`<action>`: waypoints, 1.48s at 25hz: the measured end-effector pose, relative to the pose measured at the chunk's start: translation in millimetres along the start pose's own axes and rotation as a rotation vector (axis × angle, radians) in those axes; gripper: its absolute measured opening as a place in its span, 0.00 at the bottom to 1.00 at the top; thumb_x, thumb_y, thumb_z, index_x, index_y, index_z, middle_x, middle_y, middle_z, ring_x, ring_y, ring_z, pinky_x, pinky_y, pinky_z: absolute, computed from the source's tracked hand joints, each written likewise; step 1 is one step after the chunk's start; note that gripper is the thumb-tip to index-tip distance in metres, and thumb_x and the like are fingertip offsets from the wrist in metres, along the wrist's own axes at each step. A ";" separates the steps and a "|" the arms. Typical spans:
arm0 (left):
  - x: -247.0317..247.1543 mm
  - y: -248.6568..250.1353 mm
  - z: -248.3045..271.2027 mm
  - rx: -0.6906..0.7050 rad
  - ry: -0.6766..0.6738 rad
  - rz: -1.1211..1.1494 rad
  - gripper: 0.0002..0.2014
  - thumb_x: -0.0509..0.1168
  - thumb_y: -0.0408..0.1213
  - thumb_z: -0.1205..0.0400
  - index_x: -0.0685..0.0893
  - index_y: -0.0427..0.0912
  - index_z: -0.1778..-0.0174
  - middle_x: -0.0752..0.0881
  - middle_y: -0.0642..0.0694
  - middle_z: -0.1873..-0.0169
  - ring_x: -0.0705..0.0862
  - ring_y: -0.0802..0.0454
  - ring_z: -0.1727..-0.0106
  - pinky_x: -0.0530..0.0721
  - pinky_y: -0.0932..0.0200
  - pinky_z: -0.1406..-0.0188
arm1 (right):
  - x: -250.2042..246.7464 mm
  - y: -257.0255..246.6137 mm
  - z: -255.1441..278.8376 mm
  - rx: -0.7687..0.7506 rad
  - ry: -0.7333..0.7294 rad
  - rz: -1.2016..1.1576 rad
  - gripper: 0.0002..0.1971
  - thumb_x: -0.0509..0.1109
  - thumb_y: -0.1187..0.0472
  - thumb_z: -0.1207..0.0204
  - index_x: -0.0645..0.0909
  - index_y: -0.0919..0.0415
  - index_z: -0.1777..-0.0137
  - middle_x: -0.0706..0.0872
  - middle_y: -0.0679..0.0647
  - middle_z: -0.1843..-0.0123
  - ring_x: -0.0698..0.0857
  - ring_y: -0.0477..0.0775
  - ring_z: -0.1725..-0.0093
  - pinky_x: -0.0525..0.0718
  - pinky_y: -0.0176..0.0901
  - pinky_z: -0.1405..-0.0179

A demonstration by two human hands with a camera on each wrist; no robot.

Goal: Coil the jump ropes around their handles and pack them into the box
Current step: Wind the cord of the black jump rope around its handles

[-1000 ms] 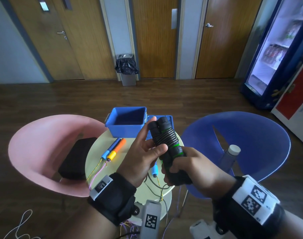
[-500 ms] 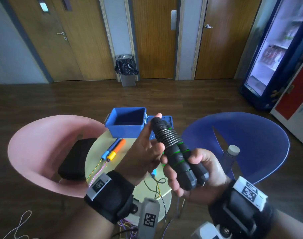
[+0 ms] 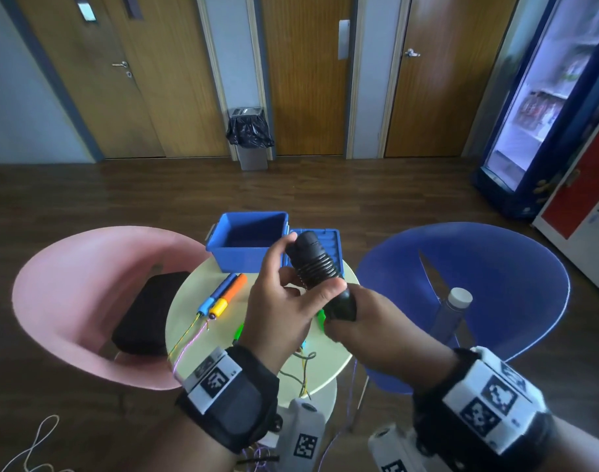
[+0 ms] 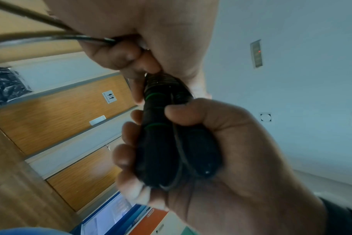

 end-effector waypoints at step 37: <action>8.1 20.5 -7.9 -0.096 -0.068 0.284 0.50 0.86 0.32 0.39 0.70 0.54 0.22 0.90 0.47 0.55 0.90 0.58 0.61 0.84 0.68 0.66 | -12.6 -5.5 -3.3 -0.001 -0.204 -0.378 0.31 0.75 0.48 0.42 0.78 0.70 0.44 0.85 0.60 0.58 0.83 0.56 0.60 0.84 0.56 0.61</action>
Point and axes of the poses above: each hand's wrist, its own z-axis away from the middle knuckle, its own x-axis out of the palm, y = z × x, the point moved 4 cm from there along -z, towards the middle knuckle
